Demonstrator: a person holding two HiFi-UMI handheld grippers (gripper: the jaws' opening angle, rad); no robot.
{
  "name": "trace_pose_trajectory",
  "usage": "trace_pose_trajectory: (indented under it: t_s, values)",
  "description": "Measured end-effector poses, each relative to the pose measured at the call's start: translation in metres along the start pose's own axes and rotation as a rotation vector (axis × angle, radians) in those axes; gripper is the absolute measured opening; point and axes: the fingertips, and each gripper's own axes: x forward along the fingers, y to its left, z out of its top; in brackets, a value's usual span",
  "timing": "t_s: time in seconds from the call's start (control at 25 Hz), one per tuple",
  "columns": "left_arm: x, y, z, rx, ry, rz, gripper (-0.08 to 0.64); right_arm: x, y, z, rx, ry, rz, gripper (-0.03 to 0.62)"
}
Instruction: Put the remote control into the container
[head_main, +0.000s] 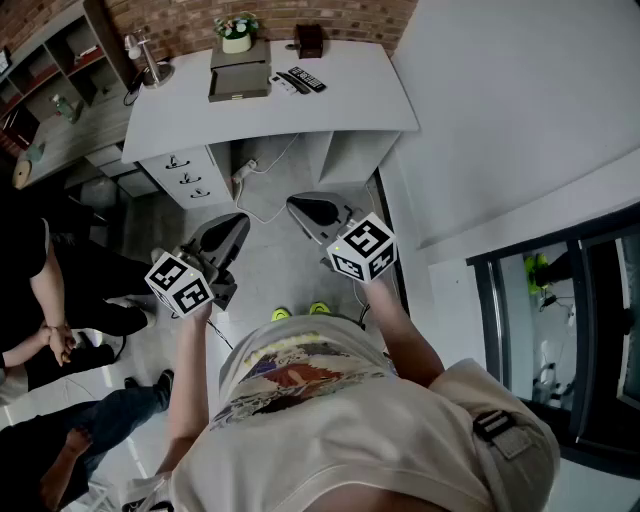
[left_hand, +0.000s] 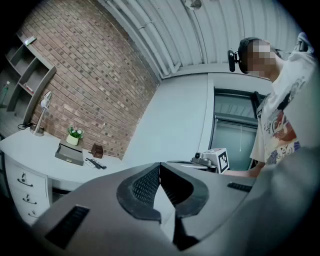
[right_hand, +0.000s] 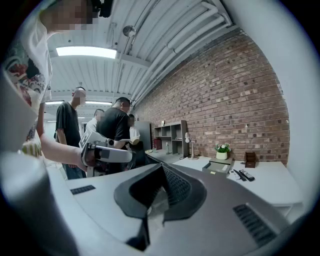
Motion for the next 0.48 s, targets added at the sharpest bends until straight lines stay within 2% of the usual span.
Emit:
trace_pose_trajectory:
  t_s: [0.48]
  values:
    - [-0.003, -0.0004, -0.0083, -0.034, 0.013, 0.01, 0.005, 0.006, 0.0033, -0.006, 0.011, 0.005, -0.018, 0.011]
